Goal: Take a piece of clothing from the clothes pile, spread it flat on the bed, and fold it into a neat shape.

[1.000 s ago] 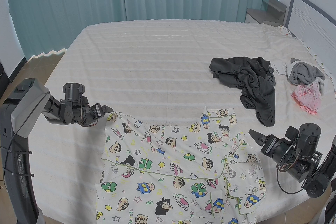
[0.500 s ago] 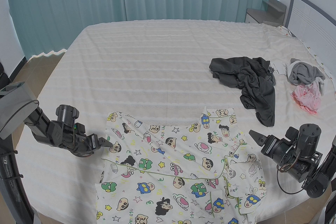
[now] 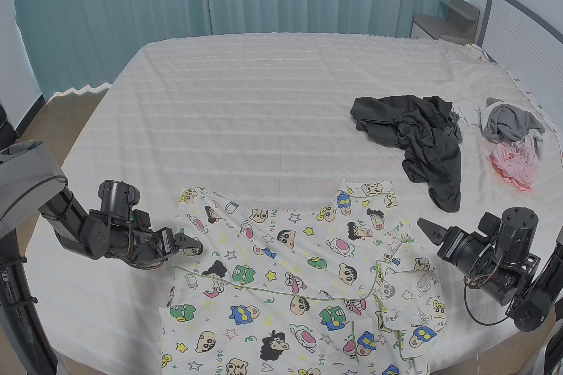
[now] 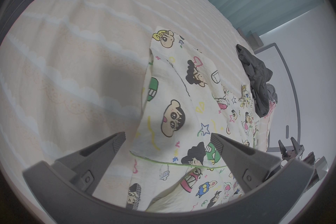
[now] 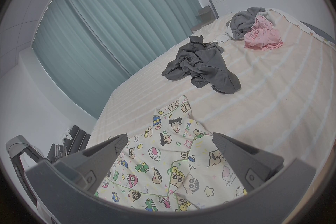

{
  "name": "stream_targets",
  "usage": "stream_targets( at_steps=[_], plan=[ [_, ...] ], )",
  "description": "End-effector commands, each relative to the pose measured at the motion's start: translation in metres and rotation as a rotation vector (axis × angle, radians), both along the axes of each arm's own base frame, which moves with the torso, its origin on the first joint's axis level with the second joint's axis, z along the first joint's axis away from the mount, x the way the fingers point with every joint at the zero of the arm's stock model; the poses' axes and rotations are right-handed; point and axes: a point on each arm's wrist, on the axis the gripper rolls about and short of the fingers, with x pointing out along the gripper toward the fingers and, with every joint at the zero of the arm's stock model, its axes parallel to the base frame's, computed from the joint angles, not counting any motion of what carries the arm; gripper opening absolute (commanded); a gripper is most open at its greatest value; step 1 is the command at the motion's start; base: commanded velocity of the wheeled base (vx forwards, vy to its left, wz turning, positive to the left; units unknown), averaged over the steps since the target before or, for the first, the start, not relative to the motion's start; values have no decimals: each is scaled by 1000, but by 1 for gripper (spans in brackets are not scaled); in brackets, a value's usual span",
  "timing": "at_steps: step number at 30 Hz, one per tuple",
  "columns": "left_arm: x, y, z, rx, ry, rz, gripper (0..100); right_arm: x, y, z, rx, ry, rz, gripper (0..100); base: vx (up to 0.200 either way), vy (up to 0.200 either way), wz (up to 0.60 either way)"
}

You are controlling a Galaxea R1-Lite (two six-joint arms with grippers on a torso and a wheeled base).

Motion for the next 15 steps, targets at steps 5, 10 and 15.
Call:
stream_targets(
  at_steps=[5,10,15],
  plan=[
    [1,-2,-9,1,22,-3,100,0,0,0,-1,2,2,100,0,0,0],
    [1,-2,-12,0,35,-2,0,0,0,0,-1,2,0,100,0,0,0],
    [0,-1,-17,8,52,1,0,0,0,0,0,0,2,100,0,0,0]
  ],
)
